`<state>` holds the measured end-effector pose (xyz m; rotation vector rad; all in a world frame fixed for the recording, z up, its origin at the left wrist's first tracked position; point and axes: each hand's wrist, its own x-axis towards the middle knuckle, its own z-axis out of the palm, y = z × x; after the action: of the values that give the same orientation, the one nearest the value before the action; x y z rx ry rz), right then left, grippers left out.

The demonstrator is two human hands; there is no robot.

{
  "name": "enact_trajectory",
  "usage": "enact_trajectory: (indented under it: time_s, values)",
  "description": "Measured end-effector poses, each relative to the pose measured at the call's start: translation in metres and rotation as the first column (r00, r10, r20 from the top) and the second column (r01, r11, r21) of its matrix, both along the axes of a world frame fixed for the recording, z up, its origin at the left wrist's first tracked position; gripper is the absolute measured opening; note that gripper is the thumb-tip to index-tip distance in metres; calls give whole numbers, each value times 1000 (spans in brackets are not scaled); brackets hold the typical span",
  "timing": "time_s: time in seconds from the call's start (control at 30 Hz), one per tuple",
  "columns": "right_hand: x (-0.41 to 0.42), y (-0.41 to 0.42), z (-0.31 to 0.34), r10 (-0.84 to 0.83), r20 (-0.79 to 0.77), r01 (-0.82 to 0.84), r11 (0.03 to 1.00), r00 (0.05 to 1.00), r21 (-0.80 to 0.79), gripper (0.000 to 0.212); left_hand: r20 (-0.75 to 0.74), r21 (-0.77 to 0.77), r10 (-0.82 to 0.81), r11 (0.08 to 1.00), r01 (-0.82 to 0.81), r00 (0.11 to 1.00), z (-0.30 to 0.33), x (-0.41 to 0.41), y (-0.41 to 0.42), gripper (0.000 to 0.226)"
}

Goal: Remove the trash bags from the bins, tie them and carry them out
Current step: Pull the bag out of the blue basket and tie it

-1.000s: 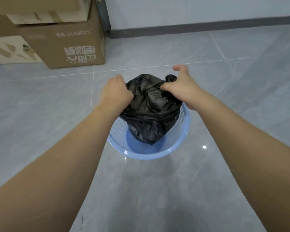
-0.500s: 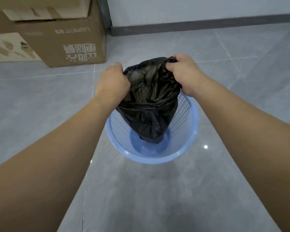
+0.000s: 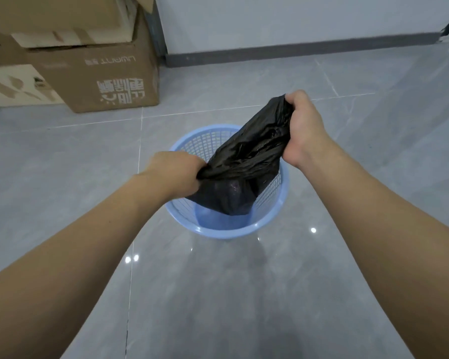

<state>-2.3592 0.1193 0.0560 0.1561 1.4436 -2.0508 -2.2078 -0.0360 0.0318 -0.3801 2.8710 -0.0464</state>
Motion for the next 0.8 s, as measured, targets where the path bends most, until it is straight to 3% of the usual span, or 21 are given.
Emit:
enact_trajectory:
  time_s: [0.03, 0.1, 0.17, 0.23, 0.33, 0.43, 0.5, 0.63, 0.8]
  values:
    - [1, 2, 6, -8, 6, 9, 999, 1000, -48, 27, -71, 77, 72, 995, -67, 995, 6, -3, 1, 15]
    - [5, 8, 21, -17, 1, 17, 988, 1000, -151, 32, -190, 416, 262, 894, -164, 946, 22, -6, 5, 15]
    - [9, 16, 36, -13, -13, 10, 975, 1000, -223, 35, -240, 730, 450, 668, -146, 861, 42, -8, 15, 19]
    - [15, 27, 51, -14, -18, 9, 968, 1000, -251, 38, -217, 865, 544, 492, -99, 810, 59, -10, 31, 22]
    - [22, 51, 69, -24, -40, 13, 971, 999, -238, 41, -204, 919, 547, 393, -34, 812, 85, -8, 58, 30]
    - [27, 82, 85, -46, -60, 35, 985, 997, -171, 30, -180, 963, 493, 265, 50, 851, 110, -3, 82, 25]
    - [29, 103, 92, -15, -76, 8, 996, 997, -93, 25, -152, 983, 432, 162, 90, 889, 122, 0, 99, 19]
    - [35, 144, 95, 109, -95, -101, 991, 989, 89, 24, -57, 997, 296, -23, 67, 953, 124, 2, 133, 32]
    - [45, 183, 81, 199, -71, -184, 966, 977, 182, 25, 38, 996, 118, 77, -47, 992, 100, 8, 167, 20]
